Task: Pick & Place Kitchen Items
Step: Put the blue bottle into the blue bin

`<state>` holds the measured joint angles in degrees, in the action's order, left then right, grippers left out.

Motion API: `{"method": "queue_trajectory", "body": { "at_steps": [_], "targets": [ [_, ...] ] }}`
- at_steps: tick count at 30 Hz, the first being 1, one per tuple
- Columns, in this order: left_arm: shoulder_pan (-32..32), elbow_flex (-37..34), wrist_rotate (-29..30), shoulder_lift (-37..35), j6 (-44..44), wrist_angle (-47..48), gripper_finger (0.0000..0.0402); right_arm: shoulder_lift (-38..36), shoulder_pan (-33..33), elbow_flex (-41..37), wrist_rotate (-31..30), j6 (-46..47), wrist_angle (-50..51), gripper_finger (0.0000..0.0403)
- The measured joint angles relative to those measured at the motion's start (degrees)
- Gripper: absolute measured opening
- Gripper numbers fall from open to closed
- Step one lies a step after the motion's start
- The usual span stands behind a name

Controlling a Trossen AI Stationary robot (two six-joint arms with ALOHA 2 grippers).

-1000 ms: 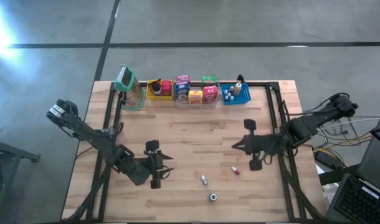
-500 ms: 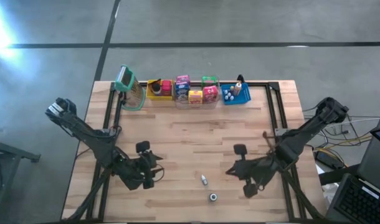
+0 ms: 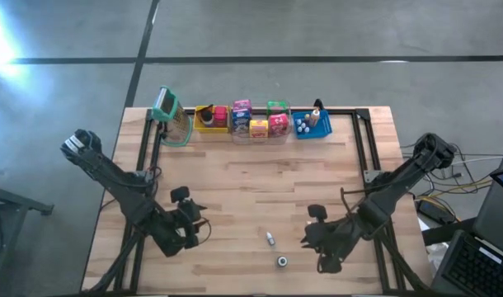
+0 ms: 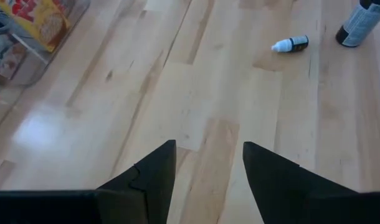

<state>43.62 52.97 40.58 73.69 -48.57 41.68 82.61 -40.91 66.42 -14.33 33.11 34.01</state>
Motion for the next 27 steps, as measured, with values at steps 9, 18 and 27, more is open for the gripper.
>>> {"method": "queue_trajectory", "body": {
  "at_steps": [9,18,27],
  "targets": [
    [0.0,-0.02,-0.45,0.0,-0.57,-0.08,0.0193,0.26,-0.15,-0.9,-1.93,5.21,2.5,0.0121],
    [0.0,-0.03,-0.49,0.0,-0.76,-0.08,0.0195,1.01,-1.11,-4.08,-4.99,5.93,-1.43,0.0158],
    [-0.04,-0.09,-0.35,0.0,-1.46,-0.56,0.0195,6.37,-1.36,-5.2,-9.53,3.78,-7.95,0.0176]
  ]
}}
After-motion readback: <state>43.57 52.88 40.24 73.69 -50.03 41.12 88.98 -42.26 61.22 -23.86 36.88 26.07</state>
